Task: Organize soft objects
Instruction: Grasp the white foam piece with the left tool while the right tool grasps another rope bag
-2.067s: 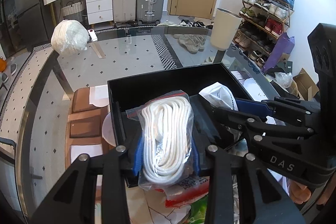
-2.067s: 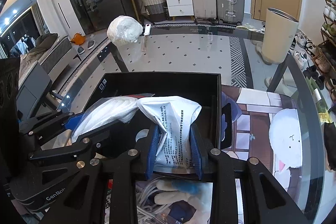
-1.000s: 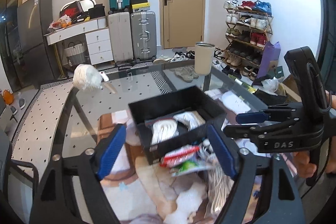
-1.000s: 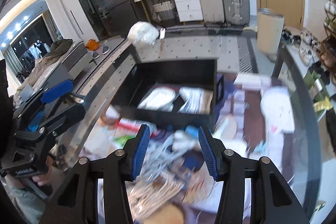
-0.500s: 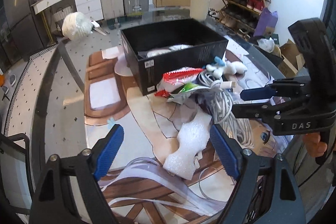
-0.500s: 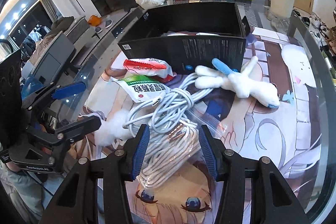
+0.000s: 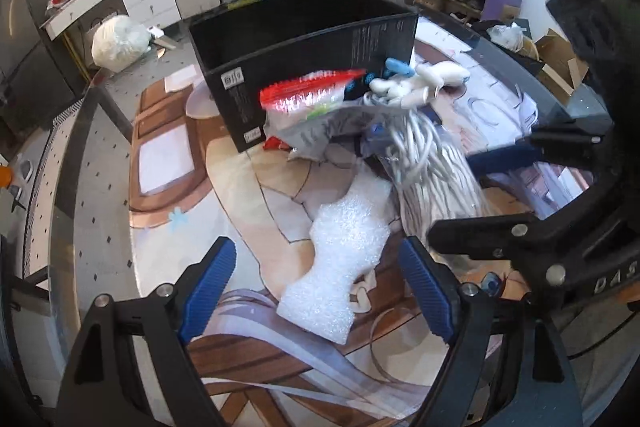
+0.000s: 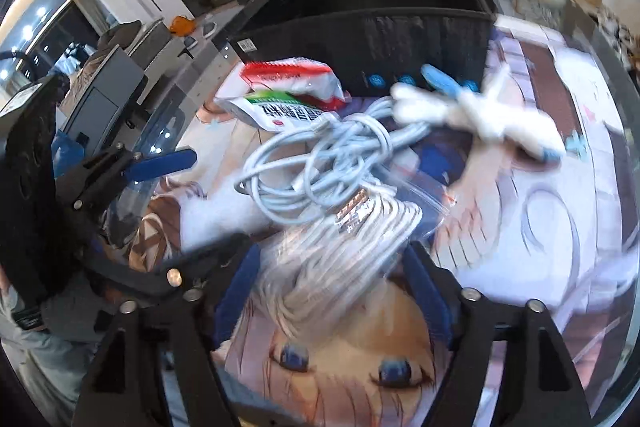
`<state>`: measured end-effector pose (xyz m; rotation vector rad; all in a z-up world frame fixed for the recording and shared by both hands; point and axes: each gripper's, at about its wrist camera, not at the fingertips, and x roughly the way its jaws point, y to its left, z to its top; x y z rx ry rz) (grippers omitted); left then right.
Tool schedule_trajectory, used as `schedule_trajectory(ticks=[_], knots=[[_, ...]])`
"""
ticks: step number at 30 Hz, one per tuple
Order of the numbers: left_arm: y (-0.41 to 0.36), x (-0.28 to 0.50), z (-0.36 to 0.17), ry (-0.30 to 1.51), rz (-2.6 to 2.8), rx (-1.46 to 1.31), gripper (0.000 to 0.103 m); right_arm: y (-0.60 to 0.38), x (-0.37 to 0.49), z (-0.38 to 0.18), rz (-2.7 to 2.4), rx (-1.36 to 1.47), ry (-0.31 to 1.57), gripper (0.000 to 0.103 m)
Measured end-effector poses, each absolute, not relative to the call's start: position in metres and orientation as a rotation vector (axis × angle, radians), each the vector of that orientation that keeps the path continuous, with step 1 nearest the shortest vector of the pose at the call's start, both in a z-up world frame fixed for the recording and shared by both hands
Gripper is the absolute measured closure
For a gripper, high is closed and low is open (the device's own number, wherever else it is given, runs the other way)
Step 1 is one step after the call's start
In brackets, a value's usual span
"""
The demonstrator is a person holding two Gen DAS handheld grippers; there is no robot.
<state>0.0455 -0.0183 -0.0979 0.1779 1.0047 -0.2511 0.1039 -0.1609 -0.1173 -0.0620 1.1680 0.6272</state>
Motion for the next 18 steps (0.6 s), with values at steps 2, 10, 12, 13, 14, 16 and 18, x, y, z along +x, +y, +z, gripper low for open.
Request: schedule_trajectory(ticks=[2,10,12,13,14,16,18], knots=[[-0.017,0.048,-0.103,1.019,-0.208,0.191,0.019,-0.153,0.106,-0.118,0.614,-0.117,1.152,0.025],[-0.003,0.054,-0.108,1.046,-0.148,0.15,0.019,-0.165,0.113,-0.123,0.519,-0.248,1.106,0.029],[0.001,0.056,-0.108,1.046,-0.135,0.132,0.019,-0.176,0.115,-0.123,0.507,-0.224,1.114,0.029],[0.003,0.057,-0.108,1.047,-0.13,0.126,0.02,-0.182,0.117,-0.122,0.492,-0.213,1.118,0.029],[0.004,0.058,-0.109,1.05,-0.125,0.119,0.022,-0.188,0.119,-0.123,0.486,-0.207,1.119,0.032],[0.006,0.059,-0.111,1.06,-0.13,0.104,0.033,-0.191,0.118,-0.122,0.487,-0.214,1.117,0.038],[0.005,0.06,-0.111,1.062,-0.15,0.091,0.042,-0.19,0.117,-0.121,0.496,-0.226,1.118,0.042]])
